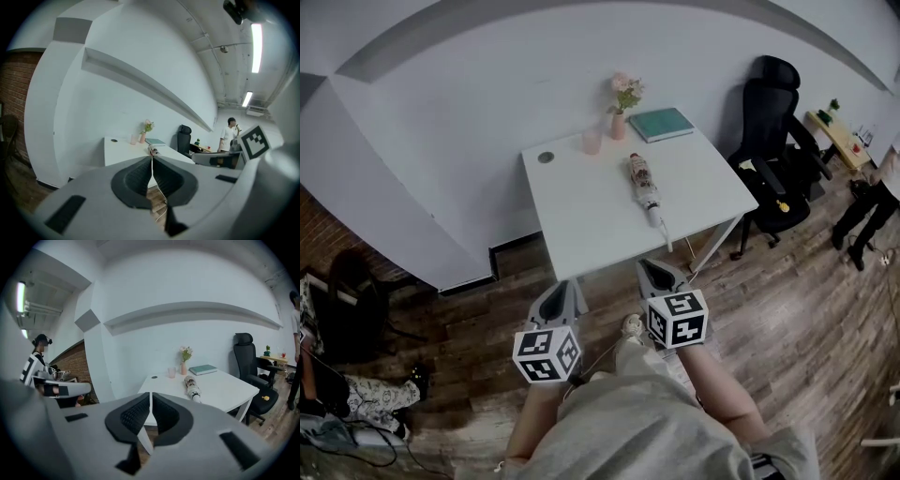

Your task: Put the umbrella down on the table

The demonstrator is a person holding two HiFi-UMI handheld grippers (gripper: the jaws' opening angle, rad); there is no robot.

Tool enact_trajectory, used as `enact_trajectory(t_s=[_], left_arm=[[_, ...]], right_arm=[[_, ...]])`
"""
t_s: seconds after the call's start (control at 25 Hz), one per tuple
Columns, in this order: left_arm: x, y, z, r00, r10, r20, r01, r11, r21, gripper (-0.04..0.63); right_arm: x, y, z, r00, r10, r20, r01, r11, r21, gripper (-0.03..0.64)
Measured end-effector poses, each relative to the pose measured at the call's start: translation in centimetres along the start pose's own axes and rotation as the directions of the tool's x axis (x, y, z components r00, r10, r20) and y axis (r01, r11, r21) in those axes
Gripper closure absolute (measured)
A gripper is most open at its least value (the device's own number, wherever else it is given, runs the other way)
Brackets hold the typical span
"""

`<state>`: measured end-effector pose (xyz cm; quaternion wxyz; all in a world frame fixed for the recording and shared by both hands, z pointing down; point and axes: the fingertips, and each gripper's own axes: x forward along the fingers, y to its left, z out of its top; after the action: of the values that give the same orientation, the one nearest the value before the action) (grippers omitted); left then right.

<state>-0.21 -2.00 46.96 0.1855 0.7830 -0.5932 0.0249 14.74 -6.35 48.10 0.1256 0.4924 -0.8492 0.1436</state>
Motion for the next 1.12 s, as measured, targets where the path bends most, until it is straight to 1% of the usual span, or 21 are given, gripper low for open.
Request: enact_trajectory(t_s=[0.12,0.32,0.52,0.6,0.76,1.12], left_arm=[[-1.2,-0.6,-0.1,1.000,-0.014,0.006,0.014,1.000,0.002,0.586],[-2.7,-1.5,-0.4,0.999,-0.032,0.011,0.032,0.999,0.009,0.586],[-3.9,-2.0,-0.5,0.999,-0.040,0.018,0.040,0.999,0.013,0.586],[-4.4,-2.0,-0.4,0.999,-0.043,0.022,0.042,0.999,0.014,0.586],[-4.9,-1.9,-0.6,0.999,-0.042,0.025,0.042,0.999,0.019,0.586],[-4.5,-1.6,-0.6,0.999,-0.041,0.016,0.041,0.999,0.014,0.586]], right_arm=[[-1.8,0.9,0.1,1.000,-0.005,0.028,0.005,1.000,0.014,0.612],[-4.4,2.2,0.0,0.998,0.003,0.068,-0.005,0.999,0.033,0.612],[-6.2,3.5,-0.4,0.996,0.009,0.090,-0.008,1.000,-0.010,0.614],[-6.6,4.0,-0.5,0.995,0.020,0.099,-0.018,1.000,-0.019,0.614],[-6.9,4.5,-0.6,0.993,0.028,0.114,-0.028,1.000,-0.005,0.614],[-6.6,4.8,-0.1,0.991,0.044,0.128,-0.045,0.999,0.007,0.615]])
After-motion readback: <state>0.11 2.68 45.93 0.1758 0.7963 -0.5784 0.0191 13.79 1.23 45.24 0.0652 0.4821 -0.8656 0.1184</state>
